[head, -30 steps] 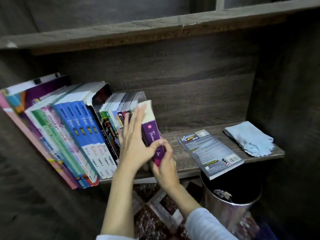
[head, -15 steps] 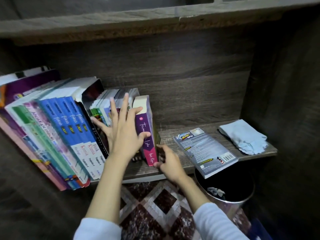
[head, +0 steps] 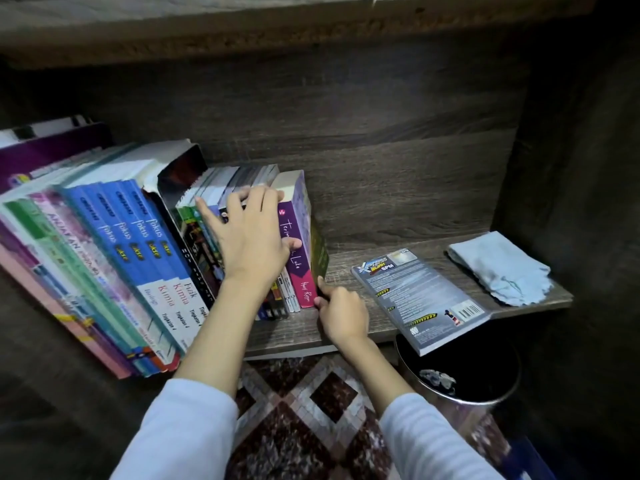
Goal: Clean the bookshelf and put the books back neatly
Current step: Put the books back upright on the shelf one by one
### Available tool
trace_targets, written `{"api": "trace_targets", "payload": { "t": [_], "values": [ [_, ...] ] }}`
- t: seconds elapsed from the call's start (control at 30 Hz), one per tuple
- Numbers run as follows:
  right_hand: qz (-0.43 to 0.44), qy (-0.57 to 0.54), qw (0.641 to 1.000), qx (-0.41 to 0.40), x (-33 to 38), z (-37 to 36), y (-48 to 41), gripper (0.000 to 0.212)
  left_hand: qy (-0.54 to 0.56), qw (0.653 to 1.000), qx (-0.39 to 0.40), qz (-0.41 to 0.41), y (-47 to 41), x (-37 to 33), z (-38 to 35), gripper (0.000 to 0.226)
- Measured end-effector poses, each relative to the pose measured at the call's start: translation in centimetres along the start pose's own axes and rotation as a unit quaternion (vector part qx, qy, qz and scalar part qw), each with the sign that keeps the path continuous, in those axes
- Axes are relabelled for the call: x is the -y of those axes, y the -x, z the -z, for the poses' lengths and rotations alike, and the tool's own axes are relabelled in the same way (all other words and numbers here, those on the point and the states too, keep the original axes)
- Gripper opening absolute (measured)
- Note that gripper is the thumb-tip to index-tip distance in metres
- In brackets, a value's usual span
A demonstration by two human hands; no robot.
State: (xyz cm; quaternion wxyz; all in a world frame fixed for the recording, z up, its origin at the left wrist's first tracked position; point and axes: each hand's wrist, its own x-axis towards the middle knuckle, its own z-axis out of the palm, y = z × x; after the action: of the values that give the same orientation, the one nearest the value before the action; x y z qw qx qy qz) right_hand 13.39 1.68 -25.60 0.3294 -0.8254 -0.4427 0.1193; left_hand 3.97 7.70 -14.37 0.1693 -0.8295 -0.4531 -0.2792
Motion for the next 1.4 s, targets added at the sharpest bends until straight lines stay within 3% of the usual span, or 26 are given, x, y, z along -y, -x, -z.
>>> {"api": "trace_targets", "payload": {
  "t": [0.4, 0.5, 0.6, 0.73, 0.83, 0.87, 0.93, 1.03, 1.13, 1.2, 1.27, 1.37, 1.4],
  "values": [
    [-0.015, 0.048, 0.998, -0.032, 0.6, -0.9, 0.0, 0.037, -0.031, 0.999, 0.001, 0.016, 0.0, -0.5, -0.3, 0.071],
    [0.003, 0.062, 0.998, 0.032, 0.1, -0.2, -0.9, 0.046, -0.020, 0.999, 0.020, 0.025, 0.0, -0.9, 0.1, 0.071],
    [0.017, -0.003, 0.993, 0.113, -0.6, 1.7, -1.8, 0.053, -0.004, 0.999, 0.013, 0.037, 0.1, -1.2, 0.4, 0.073],
    [0.004, -0.090, 0.996, 0.002, -2.2, 5.4, -2.1, 0.041, 0.067, 0.992, -0.084, 0.064, 1.6, -3.5, 0.5, 0.061],
    [-0.053, -0.030, 0.996, -0.067, -4.4, 8.2, -2.1, 0.039, 0.138, 0.980, -0.120, 0.074, 3.6, -6.4, -0.3, 0.045],
    [-0.083, 0.006, 0.994, -0.077, -5.4, 9.0, -2.0, 0.038, 0.165, 0.977, -0.107, 0.078, 4.3, -7.4, -0.6, 0.040],
    [-0.149, 0.061, 0.984, -0.079, -7.6, 10.2, -1.7, 0.041, 0.221, 0.970, -0.006, 0.097, 5.5, -9.1, -1.7, 0.030],
    [-0.230, 0.078, 0.969, -0.037, -10.1, 10.9, -1.1, 0.059, 0.306, 0.926, 0.152, 0.158, 6.8, -10.8, -4.2, 0.025],
    [-0.238, 0.117, 0.964, -0.021, -11.1, 11.1, -1.1, 0.066, 0.358, 0.860, 0.285, 0.226, 7.3, -11.7, -5.8, 0.025],
    [-0.219, 0.124, 0.967, -0.033, -11.0, 10.9, -1.2, 0.064, 0.385, 0.833, 0.309, 0.250, 7.4, -12.2, -6.1, 0.025],
    [-0.179, 0.101, 0.976, -0.064, -10.5, 10.1, -1.4, 0.059, 0.404, 0.844, 0.239, 0.262, 7.1, -12.3, -5.9, 0.026],
    [-0.139, 0.052, 0.986, -0.082, -9.6, 9.0, -1.9, 0.054, 0.407, 0.877, 0.073, 0.243, 6.5, -11.9, -5.4, 0.031],
    [-0.151, 0.056, 0.984, -0.076, -9.4, 8.8, -2.1, 0.056, 0.403, 0.881, 0.069, 0.237, 6.3, -11.7, -5.5, 0.031]
  ]
}}
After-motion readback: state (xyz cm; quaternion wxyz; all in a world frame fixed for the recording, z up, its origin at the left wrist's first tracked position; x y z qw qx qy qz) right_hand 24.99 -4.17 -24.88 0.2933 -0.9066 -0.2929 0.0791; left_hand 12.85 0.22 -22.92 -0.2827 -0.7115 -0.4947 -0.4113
